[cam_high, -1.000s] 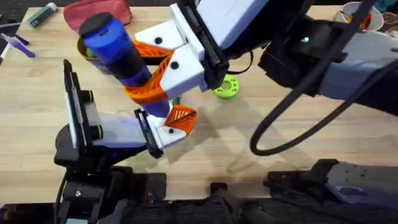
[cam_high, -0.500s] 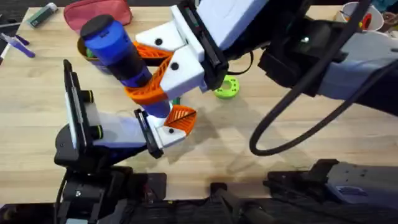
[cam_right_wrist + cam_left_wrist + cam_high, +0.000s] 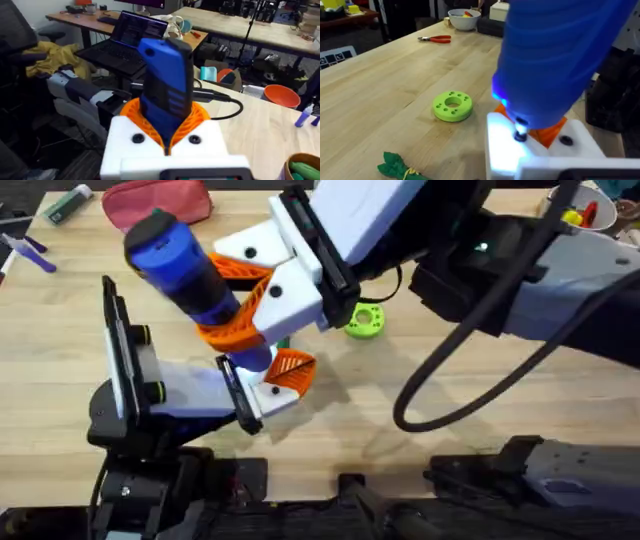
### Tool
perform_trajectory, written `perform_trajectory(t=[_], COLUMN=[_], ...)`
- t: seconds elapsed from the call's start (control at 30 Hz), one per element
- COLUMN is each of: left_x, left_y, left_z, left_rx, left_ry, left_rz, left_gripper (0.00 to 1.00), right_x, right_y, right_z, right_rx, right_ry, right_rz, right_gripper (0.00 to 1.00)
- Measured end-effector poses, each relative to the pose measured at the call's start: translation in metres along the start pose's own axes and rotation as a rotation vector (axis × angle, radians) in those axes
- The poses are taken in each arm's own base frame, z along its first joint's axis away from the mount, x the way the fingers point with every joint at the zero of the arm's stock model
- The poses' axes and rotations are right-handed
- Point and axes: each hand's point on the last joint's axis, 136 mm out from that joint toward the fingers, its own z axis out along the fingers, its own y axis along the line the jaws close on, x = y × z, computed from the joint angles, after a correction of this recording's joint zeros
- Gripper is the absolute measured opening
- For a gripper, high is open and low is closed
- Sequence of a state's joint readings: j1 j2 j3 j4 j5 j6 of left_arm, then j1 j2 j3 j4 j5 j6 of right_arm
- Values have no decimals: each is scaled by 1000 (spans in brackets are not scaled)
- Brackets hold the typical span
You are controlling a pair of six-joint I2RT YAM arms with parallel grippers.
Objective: Pick up the gripper from the table and insert it into the empty holder that is missing its gripper. Then pick up a screw, insert it into the mounting hole, and use the screwdriver to tighten it. Finally, clean up the table by picking up the vegetable and placing it into the bucket.
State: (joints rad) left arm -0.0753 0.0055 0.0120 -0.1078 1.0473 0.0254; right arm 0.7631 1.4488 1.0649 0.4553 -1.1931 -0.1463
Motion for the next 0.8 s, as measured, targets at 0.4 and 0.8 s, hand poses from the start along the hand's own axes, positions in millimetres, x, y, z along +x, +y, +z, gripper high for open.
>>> perform_trajectory(t=[0.4, 0.8], left_x=[0, 0], left_y=[0, 0], left_z=[0, 0], left_rx=[0, -1], left_ry=[0, 0], left_rz=[-3, -2], left_gripper=[20, 20], right_x=[1, -7], right_y=[-2, -13], right_z=[1, 0], right_rx=[-1, 46], right_ry=[-4, -32], right_rz=[-10, 20], right_gripper=[25, 25])
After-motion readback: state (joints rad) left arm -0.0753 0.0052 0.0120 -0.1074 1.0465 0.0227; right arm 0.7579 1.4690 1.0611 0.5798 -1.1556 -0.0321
